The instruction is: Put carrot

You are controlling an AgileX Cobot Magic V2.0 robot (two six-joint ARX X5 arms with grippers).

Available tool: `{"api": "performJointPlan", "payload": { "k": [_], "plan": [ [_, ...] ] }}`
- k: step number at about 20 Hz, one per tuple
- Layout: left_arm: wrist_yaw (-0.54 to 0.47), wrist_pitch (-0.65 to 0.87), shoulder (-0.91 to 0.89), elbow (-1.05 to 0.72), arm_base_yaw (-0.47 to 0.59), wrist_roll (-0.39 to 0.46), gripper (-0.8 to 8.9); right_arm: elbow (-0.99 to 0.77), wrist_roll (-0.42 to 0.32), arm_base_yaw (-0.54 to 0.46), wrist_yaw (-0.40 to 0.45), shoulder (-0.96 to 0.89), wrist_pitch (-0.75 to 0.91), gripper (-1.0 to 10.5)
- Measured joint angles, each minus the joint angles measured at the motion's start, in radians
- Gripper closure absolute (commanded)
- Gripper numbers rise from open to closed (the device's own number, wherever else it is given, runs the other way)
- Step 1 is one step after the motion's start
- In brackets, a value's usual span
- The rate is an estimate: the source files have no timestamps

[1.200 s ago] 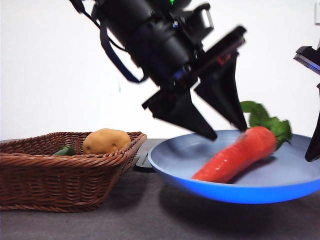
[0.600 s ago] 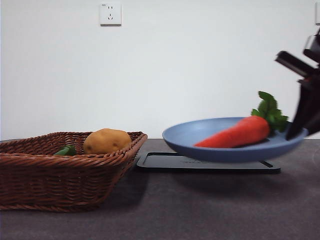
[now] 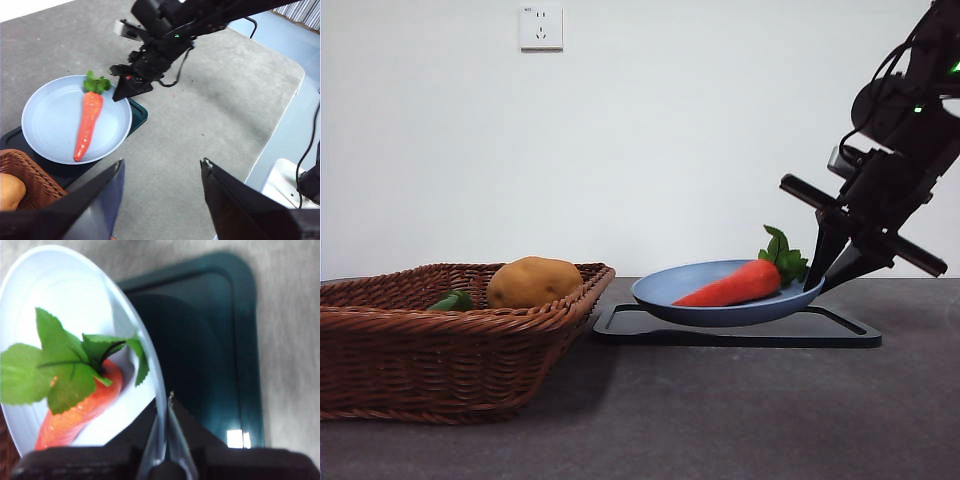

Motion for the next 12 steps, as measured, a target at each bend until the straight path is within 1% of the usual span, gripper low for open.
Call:
{"api": "performJointPlan", "payload": {
  "k": [4,5,9,12],
  "plan": [
    [0.0,0.0,0.0,0.0,0.0,0.0,5.43,0.003,0.01,-0.007,0.011,0.026,-0.004,9.3],
    [0.0,0.001,0.0,0.0,0.0,0.0,5.43,0.005,0.01,-0.007,0.016,0.026,-0.004,9.0],
    [0.0,0.026,0.0,0.0,0.0,0.0,5.43,0.005,-0.001,-0.007,0.019,0.026,-0.008,7.2],
    [-0.001,0.037,0.0,0.0,0.0,0.001,5.43,0.005,0.0,-0.007,0.018,0.026,-0.023,7.1]
  ]
}}
